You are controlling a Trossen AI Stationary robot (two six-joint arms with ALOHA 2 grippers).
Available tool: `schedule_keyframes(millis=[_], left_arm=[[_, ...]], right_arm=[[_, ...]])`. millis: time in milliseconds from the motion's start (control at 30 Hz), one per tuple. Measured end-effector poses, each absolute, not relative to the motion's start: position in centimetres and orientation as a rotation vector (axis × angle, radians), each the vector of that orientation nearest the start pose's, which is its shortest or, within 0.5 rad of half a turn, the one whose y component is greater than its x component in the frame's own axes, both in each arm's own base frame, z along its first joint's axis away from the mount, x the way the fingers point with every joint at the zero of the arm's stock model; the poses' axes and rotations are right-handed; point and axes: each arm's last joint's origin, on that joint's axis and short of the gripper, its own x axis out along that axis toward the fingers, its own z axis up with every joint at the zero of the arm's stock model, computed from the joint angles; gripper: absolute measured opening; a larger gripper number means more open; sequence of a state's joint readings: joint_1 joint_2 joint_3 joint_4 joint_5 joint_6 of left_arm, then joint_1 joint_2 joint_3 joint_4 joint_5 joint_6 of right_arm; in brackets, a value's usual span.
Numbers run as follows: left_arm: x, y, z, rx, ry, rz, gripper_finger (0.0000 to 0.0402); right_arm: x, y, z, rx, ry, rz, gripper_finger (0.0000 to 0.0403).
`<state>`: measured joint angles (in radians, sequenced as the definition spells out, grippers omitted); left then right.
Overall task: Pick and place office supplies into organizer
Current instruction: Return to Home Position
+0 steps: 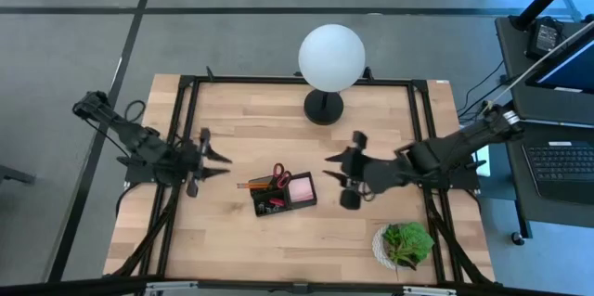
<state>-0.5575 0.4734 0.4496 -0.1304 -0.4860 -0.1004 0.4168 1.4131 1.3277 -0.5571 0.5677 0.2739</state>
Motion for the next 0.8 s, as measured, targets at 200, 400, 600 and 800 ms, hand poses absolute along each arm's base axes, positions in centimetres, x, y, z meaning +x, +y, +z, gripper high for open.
schedule_keyframes(millis=[200,400,600,800], left_arm=[[8.8,-3.3,26.9,-0.021,0.068,0.127,0.0106],[7.4,-2.3,26.1,-0.017,0.032,0.199,0.0106],[6.3,-1.4,24.4,-0.033,-0.030,0.265,0.0106],[6.5,-1.2,23.7,0.009,-0.069,0.351,0.0106]], right_arm=[[24.1,9.8,30.8,-0.076,0.525,-0.230,0.0146],[20.2,6.5,25.5,-0.029,0.440,-0.266,0.0146],[15.7,4.2,23.6,0.008,0.192,-0.230,0.0146],[12.5,2.5,21.2,0.026,0.085,-0.259,0.0146]])
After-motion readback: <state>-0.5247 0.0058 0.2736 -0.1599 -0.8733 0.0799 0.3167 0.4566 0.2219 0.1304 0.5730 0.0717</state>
